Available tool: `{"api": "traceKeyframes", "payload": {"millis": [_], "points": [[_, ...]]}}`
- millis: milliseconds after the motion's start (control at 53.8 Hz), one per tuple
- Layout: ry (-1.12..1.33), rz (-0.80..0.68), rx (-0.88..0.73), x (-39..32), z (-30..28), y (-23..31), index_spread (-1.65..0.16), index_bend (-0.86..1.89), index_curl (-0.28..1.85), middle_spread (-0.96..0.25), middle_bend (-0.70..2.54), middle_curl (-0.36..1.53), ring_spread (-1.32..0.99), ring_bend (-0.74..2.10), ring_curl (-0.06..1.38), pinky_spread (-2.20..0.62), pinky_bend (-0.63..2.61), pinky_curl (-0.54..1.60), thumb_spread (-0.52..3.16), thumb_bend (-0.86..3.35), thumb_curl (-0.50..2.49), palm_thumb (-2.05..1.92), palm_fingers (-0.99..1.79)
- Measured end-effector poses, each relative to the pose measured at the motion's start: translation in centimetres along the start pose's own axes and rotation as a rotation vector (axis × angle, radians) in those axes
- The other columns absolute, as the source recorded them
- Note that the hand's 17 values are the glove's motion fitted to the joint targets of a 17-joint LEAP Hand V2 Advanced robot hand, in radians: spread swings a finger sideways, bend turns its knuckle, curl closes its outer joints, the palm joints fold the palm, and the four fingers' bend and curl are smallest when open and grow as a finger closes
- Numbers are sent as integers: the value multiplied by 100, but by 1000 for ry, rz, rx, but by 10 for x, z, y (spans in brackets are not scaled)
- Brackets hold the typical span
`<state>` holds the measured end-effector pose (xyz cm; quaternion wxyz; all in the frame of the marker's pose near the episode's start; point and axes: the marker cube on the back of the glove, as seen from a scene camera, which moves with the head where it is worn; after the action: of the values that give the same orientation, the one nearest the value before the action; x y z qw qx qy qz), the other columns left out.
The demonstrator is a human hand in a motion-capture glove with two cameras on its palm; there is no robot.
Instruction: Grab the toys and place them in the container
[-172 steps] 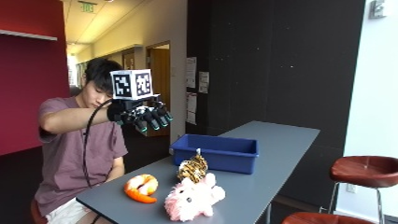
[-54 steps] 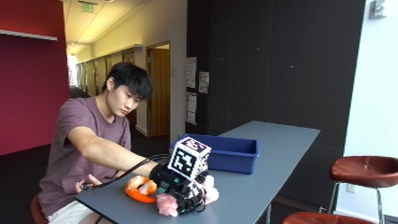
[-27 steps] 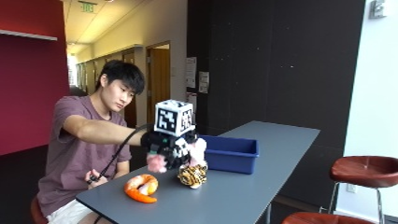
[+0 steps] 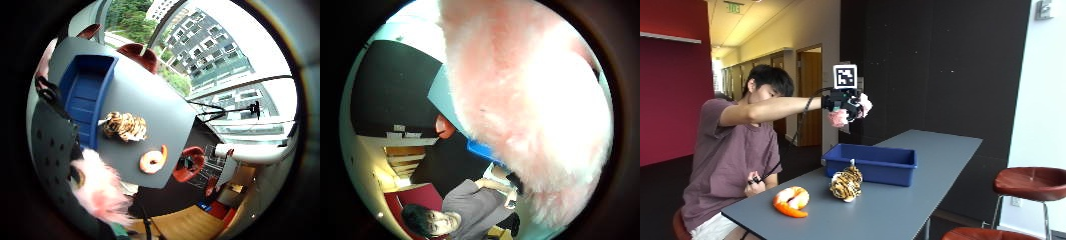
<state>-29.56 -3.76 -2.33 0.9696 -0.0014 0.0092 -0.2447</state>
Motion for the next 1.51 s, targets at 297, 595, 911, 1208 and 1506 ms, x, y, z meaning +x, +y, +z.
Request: {"api": "traceKeyframes", "payload": {"millis": [297,595,911,1208,1506], "points": [[61,-159,-144,-96,58,-18,-34,59,90,-26,106,85,-34,132,58,-38,95,43,51,-2,92,64,104],[17,-110,-396,-98,67,-13,-20,0,60,-5,16,55,-11,71,40,-10,129,48,109,-4,66,25,-51],[79,-36,-365,8,28,27,-15,3,32,6,10,37,2,44,28,4,104,38,125,-2,48,12,-41],[125,-17,-431,93,69,51,-16,4,21,4,12,29,3,36,28,4,85,32,128,0,42,15,-35],[-16,102,-546,101,199,36,-21,6,16,-2,13,26,0,30,29,2,71,30,131,0,40,25,-29]]}}
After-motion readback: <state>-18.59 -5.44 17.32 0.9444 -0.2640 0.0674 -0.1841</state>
